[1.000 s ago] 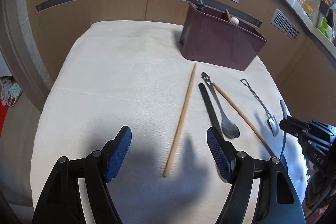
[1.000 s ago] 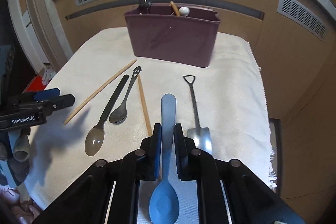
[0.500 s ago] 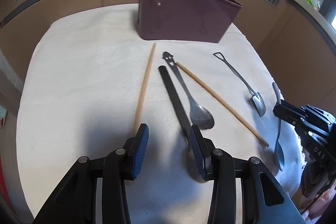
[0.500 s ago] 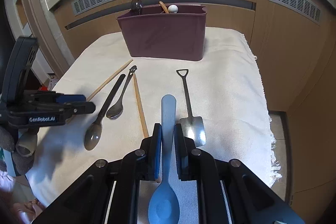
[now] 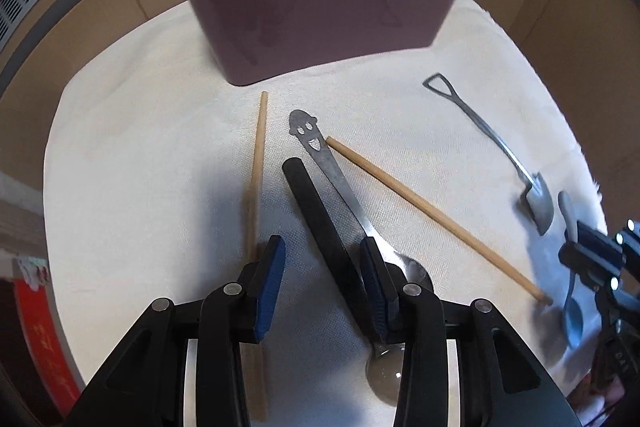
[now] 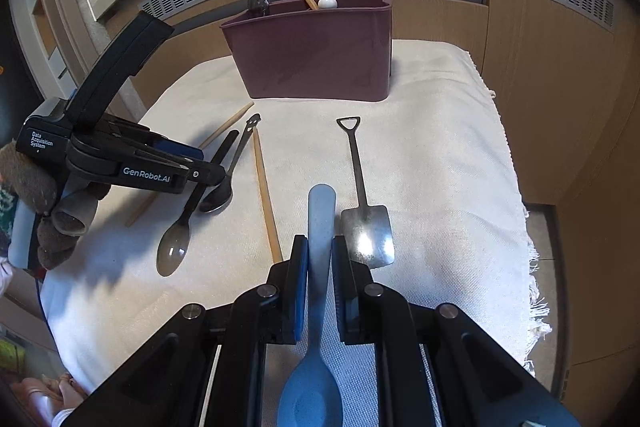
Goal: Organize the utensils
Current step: 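Grasp the black-handled spoon with the left tool while the right tool holds the blue spoon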
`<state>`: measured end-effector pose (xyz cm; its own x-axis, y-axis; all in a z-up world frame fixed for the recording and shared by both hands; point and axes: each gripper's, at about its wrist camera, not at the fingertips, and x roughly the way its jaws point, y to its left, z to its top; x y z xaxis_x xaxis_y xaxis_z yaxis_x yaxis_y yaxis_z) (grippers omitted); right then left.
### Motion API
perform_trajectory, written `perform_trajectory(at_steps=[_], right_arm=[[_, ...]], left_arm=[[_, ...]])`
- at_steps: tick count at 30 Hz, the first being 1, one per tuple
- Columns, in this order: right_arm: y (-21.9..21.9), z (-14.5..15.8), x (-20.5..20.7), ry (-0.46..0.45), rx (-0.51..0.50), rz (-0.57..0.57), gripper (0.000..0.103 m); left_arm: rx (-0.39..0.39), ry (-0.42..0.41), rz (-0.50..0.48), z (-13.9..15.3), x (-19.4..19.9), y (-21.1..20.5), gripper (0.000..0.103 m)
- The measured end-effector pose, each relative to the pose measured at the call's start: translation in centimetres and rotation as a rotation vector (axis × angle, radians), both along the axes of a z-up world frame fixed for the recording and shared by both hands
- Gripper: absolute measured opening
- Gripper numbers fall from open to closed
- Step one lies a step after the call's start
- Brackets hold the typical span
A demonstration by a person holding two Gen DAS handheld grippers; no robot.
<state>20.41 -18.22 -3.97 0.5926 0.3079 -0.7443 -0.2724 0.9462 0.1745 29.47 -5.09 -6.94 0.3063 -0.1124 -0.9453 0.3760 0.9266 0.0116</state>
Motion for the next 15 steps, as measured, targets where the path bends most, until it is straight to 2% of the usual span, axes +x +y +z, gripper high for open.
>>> perform_trajectory(at_steps=[4,7,9,12,15], right_arm=[[-0.1,-0.2,0.0,0.003,0.008,-0.002,0.012],[-0.1,-0.1,-0.2,-0.004,0.005,0.0,0.012],[-0.2,0.0,-0.3,-0.008,0.004,-0.001,0.012],[-0.2,-0.1,-0.3,-0.008,0.008,-0.002,0.012],[-0.1,-0.3,-0.3,-0.004,0.009,0.002,0.012]], left_arm=[[0.039,0.018,-0.021,0.0,0.3,-0.1,0.043],[0.114,-0.013,-0.044,0.1,0.1,-0.7,0.042],[0.146,-0.029,-0.061,0.2,-0.1,-1.0,0.038],[0.088,0.01,-0.037,0.2,0.2,-0.6,0.028],[0.006,0.06,0.016,0.2,1.5,0.0,0.027]])
